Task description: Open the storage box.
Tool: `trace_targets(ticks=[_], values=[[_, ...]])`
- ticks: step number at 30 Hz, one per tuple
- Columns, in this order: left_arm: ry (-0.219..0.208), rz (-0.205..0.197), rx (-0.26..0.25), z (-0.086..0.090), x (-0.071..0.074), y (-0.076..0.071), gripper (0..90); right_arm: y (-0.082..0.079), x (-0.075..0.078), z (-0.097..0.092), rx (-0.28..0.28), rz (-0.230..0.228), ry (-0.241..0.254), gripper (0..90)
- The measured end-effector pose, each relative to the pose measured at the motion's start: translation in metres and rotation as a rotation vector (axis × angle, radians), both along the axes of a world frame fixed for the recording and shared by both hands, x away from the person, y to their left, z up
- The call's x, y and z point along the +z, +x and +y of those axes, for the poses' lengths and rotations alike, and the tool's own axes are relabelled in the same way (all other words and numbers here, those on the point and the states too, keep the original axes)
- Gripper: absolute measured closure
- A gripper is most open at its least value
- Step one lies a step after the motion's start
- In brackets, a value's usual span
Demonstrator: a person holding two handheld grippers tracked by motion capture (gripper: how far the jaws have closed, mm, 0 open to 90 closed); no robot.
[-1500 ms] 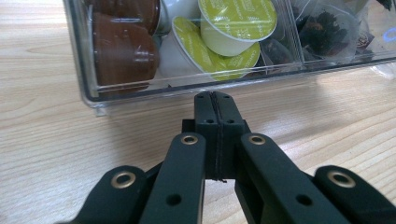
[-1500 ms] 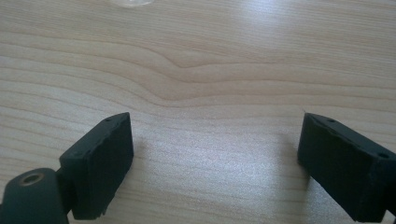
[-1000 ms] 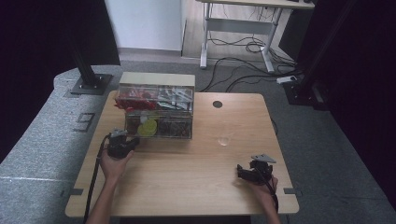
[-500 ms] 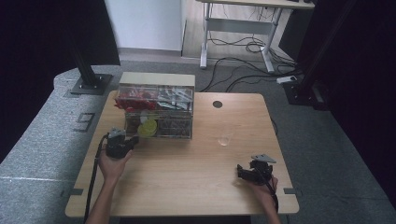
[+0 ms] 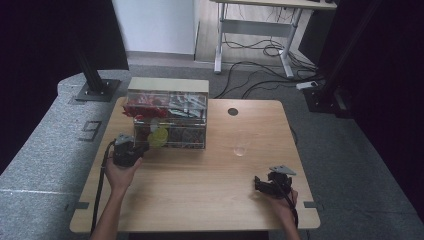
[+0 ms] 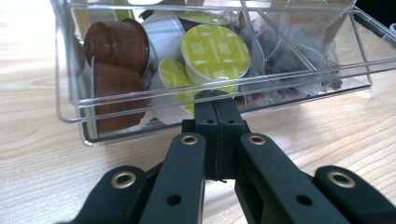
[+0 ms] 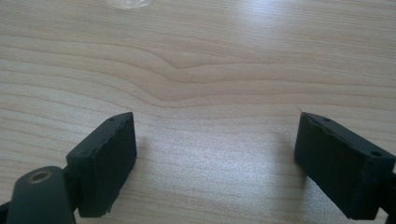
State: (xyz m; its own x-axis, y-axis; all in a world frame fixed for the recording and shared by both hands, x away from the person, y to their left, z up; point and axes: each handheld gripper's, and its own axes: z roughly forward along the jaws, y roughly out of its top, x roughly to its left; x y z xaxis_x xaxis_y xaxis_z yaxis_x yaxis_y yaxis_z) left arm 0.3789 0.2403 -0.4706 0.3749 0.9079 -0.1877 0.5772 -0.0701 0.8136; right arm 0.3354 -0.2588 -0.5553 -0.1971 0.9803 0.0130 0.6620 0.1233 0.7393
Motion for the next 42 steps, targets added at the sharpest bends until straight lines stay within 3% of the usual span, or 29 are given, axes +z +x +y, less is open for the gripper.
trace_targets(ticks=[7,23,42], values=[[-0.016,-0.022,-0.005,-0.003,0.013,0.004,90.0,0.0,0.0,0.0,0.001,0.0,0.001,13.3],[-0.036,-0.031,0.004,-0.001,0.033,0.012,90.0,0.0,0.0,0.0,0.005,-0.002,0.0,14.1],[-0.019,-0.052,0.009,-0.004,0.053,0.021,90.0,-0.001,0.0,0.0,0.006,-0.004,0.001,14.8]])
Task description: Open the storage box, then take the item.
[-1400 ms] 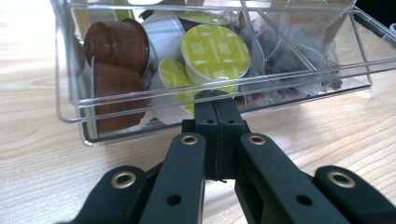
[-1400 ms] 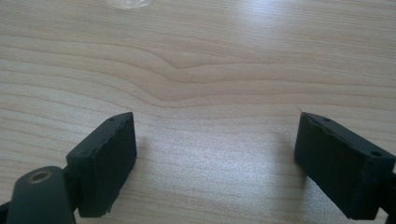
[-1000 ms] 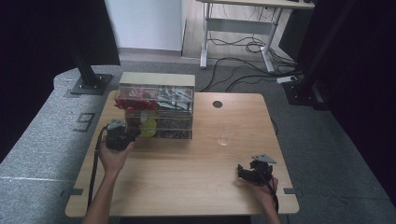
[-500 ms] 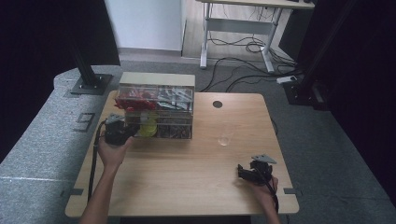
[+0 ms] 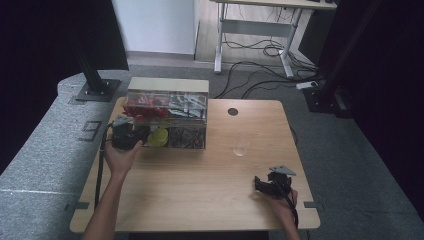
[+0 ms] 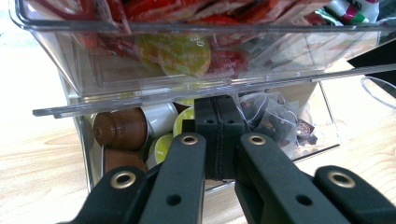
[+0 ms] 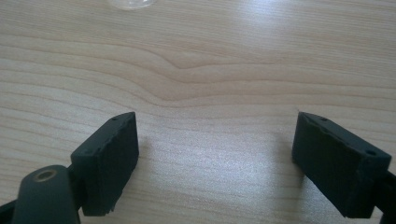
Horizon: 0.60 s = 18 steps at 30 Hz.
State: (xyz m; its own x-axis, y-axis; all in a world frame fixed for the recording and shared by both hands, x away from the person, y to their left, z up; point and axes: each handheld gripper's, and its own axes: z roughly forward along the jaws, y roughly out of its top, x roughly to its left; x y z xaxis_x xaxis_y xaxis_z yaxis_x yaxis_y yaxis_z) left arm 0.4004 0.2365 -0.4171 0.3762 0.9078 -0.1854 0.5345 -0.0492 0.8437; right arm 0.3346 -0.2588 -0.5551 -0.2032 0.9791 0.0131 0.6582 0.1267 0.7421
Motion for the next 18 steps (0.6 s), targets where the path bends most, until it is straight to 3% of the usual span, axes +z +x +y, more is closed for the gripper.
trace_targets(ticks=[18], values=[[0.0,0.006,-0.003,-0.0013,-0.0004,0.0027,90.0,-0.0035,0.0009,0.0023,0.009,-0.015,0.013,19.5]])
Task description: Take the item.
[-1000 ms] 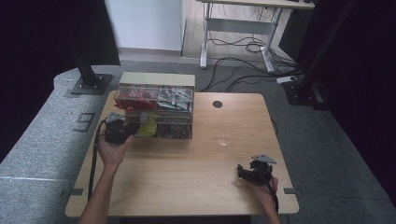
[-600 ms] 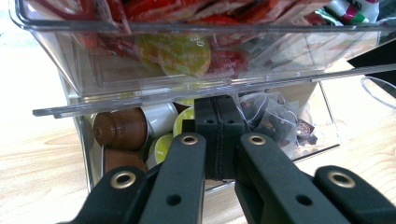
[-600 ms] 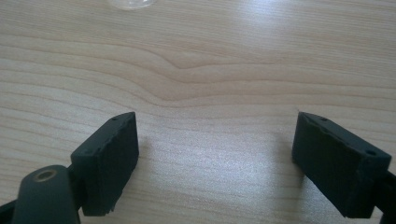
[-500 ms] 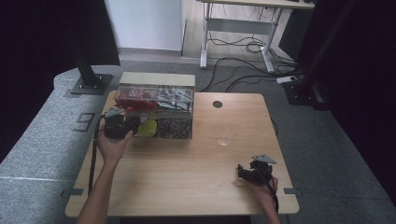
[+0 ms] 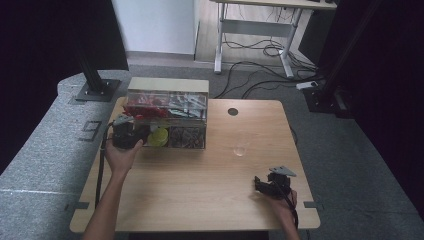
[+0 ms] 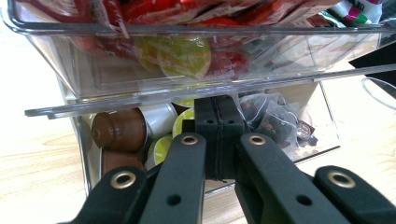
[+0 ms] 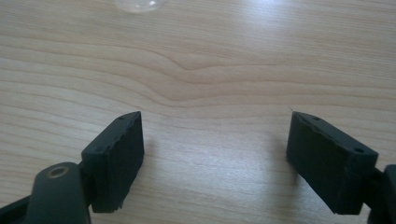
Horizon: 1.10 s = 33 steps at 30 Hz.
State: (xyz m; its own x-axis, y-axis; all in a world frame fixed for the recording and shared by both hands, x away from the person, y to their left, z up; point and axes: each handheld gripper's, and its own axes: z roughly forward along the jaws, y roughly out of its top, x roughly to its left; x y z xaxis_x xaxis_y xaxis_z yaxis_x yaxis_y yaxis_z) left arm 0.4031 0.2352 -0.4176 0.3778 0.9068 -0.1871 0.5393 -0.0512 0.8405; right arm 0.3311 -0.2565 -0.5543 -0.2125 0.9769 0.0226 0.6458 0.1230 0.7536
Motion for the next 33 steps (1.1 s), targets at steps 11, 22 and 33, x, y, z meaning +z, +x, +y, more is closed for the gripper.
trace_targets(ticks=[11,22,33], values=[[0.007,0.006,-0.005,-0.001,0.001,0.002,90.0,-0.015,0.025,0.02,0.062,-0.091,0.047,24.8],[0.016,0.006,-0.011,-0.003,0.002,0.003,90.0,-0.022,0.05,0.048,0.164,-0.155,0.11,29.6],[0.026,0.01,-0.013,-0.003,0.002,0.005,90.0,-0.014,0.063,0.074,0.248,-0.21,0.146,38.4]])
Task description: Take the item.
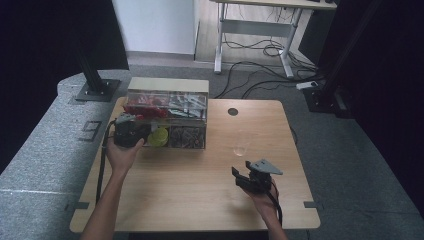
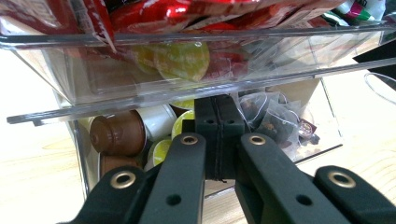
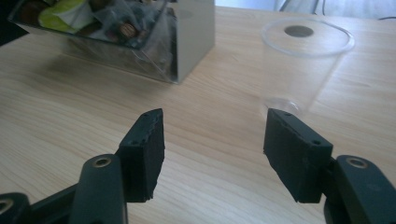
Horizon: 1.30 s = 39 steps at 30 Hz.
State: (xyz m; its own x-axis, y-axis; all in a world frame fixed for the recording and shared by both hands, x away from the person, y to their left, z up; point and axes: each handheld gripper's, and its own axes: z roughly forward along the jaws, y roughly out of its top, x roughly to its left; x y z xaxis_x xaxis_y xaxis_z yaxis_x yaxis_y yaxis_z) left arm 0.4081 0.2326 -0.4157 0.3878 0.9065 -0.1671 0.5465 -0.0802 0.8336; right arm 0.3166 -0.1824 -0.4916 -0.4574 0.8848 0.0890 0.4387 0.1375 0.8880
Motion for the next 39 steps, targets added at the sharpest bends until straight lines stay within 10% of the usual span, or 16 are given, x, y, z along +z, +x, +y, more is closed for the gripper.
trace_targets(ticks=[39], values=[[0.001,0.014,-0.011,-0.004,0.002,0.003,90.0,0.049,0.015,0.078,0.161,0.009,0.029,50.0]])
